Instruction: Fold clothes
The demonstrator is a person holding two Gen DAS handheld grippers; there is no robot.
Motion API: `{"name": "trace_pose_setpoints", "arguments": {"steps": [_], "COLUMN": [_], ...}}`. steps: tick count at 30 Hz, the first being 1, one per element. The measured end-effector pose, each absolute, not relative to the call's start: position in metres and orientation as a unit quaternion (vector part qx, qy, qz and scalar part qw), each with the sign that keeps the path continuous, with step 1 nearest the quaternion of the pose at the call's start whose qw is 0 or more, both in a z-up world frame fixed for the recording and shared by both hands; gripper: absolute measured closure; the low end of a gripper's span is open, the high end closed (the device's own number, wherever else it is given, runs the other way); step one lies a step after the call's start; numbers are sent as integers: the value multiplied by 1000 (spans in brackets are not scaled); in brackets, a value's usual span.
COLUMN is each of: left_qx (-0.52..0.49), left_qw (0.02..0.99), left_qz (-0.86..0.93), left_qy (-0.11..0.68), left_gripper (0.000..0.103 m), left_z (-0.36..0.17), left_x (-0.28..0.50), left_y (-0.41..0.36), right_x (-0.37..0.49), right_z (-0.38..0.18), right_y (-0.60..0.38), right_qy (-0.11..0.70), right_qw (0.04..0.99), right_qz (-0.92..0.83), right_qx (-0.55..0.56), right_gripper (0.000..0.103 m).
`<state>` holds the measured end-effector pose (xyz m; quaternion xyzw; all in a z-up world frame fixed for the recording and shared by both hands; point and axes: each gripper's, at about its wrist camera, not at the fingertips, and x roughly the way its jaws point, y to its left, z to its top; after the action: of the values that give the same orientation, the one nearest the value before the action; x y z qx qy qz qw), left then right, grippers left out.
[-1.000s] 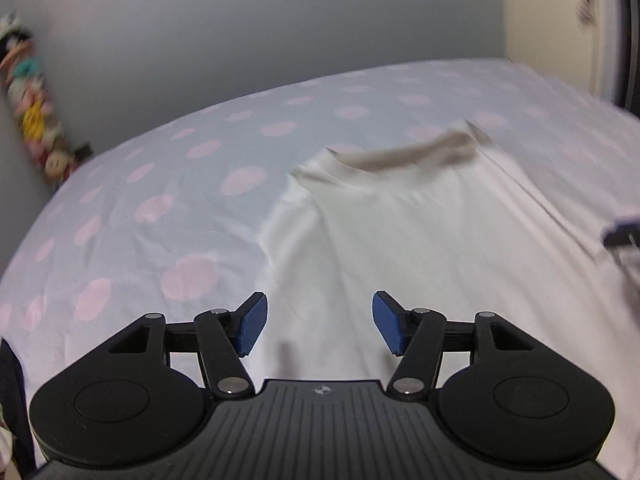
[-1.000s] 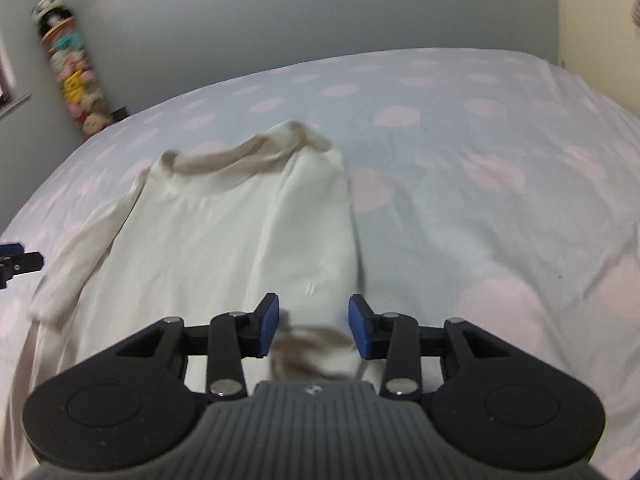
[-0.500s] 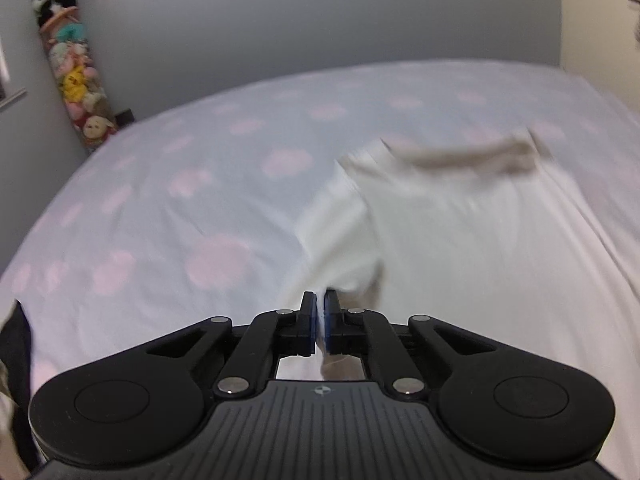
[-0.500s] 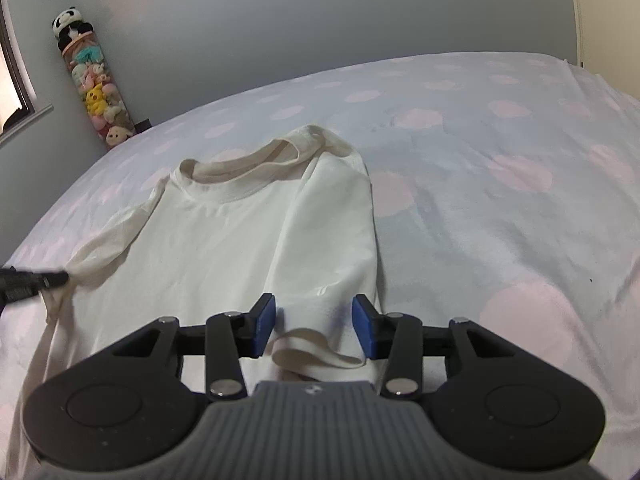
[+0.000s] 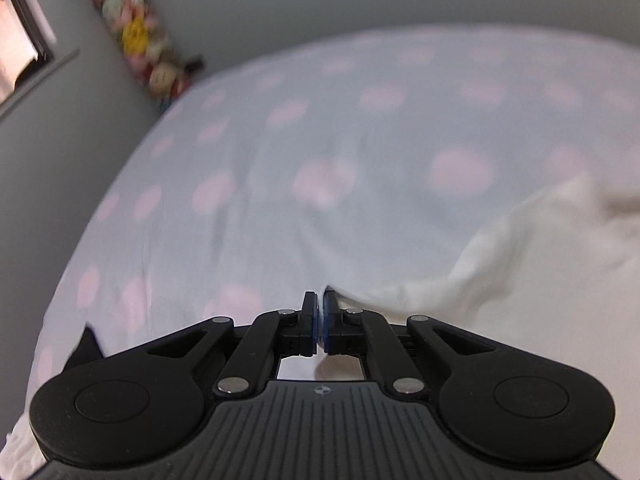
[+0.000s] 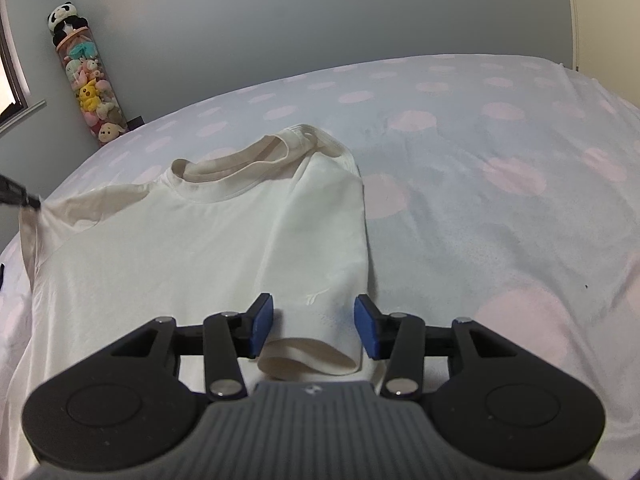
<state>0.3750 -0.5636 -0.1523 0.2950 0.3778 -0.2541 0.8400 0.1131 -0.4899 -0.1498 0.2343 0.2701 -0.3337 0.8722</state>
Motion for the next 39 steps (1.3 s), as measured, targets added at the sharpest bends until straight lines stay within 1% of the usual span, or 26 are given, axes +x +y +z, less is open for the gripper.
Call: {"name": "trace_pose_setpoints", "arguments": {"steps": [2, 4, 5, 6, 9, 12, 17, 18, 19, 20, 21, 22, 23, 25, 28, 31, 33, 36, 39], "left_qx": [288, 284, 283, 283, 267, 245, 233, 232, 229, 223, 218, 212, 207, 201, 199, 203, 192, 168, 148], "left_qw": [837, 840, 843, 847, 864, 875, 861, 857, 852, 849, 846, 844, 841, 837, 828, 825, 824, 824, 823], "left_qz": [-239, -231, -229, -228, -215, -211, -246, -254, -263, -271, -278, -284, -291, -303, -319, -319, -312, -296, -282], "left_qy": [399, 402, 397, 388, 369, 360, 379, 384, 391, 396, 400, 403, 406, 409, 415, 420, 432, 453, 471], "left_gripper": [101, 97, 93, 86, 73, 67, 66, 66, 66, 66, 66, 66, 66, 66, 65, 65, 65, 65, 65], "left_z": [-172, -185, -189, -191, -182, -169, -156, -155, -154, -154, -152, -150, -148, -145, -143, -146, -148, -154, -160], "left_x": [381, 382, 380, 377, 363, 347, 310, 302, 294, 287, 279, 271, 263, 248, 229, 221, 220, 224, 228], "left_y": [-556, -548, -544, -539, -520, -500, -479, -476, -473, -470, -467, -464, -461, -455, -448, -438, -429, -413, -400], "right_x": [113, 113, 113, 114, 113, 116, 125, 127, 129, 130, 130, 128, 125, 116, 96, 78, 65, 58, 58], "right_z": [-149, -147, -146, -145, -142, -136, -139, -141, -143, -145, -147, -149, -149, -145, -133, -125, -119, -112, -110], "right_y": [-491, -492, -492, -492, -490, -480, -462, -459, -458, -459, -460, -462, -465, -472, -495, -521, -535, -547, -551], "right_qy": [266, 263, 263, 263, 261, 262, 279, 284, 290, 296, 301, 301, 296, 277, 239, 222, 212, 218, 234], "right_qw": [872, 873, 873, 874, 877, 887, 899, 900, 899, 896, 894, 893, 892, 892, 886, 869, 862, 868, 864], "right_qz": [-341, -344, -344, -343, -341, -326, -297, -294, -295, -299, -302, -305, -308, -309, -307, -337, -353, -327, -353], "right_qx": [231, 226, 223, 220, 216, 197, 161, 151, 143, 139, 137, 141, 148, 177, 251, 285, 296, 303, 273], "right_gripper": [54, 55, 55, 55, 56, 56, 57, 61, 77, 84, 86, 95, 97, 97, 97, 97, 97, 95, 96]}}
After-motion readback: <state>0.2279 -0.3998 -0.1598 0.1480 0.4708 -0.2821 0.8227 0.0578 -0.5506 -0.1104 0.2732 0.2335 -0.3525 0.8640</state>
